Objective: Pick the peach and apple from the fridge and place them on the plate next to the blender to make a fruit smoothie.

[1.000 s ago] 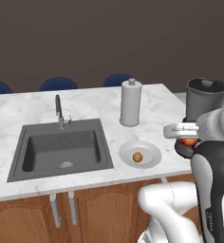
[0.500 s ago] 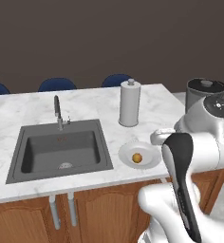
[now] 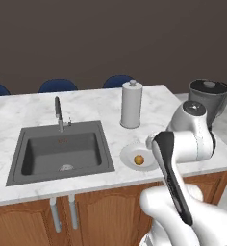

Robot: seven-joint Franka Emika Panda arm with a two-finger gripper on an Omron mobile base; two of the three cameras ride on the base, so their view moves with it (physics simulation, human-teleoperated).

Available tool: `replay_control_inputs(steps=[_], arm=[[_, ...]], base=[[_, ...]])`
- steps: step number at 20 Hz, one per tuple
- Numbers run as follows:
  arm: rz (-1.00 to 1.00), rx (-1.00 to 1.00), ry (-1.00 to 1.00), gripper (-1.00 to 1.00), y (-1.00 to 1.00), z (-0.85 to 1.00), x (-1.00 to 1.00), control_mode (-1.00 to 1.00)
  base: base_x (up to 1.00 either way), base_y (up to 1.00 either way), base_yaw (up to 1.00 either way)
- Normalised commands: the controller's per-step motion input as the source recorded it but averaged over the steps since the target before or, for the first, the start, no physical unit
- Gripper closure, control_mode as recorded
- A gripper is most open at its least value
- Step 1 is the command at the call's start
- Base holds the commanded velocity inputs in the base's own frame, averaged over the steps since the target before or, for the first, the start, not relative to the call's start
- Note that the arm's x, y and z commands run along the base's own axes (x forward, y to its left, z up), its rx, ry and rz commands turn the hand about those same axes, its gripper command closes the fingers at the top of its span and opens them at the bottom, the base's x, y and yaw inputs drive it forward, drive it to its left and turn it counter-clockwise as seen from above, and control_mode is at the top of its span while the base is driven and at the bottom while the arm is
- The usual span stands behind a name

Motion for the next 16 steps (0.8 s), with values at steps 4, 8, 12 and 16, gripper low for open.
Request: replay_control_inputs(steps=[4,8,12,16], arm=[[0.0,0.0,0.14,1.0,-0.15,-0.42,0.45,-1.0],[-0.01,0.0,0.1,1.0,-0.08,-0.26,0.41,-1.0],[-0.03,0.0,0.07,1.0,0.0,-0.12,0.35,-1.0],[-0.02,0.0,0.04,1.0,0.0,-0.26,0.28,-1.0]], base=[[0.0,0.0,0.0],[0.0,0.0,0.0],[0.0,0.0,0.0],[0.0,0.0,0.0]])
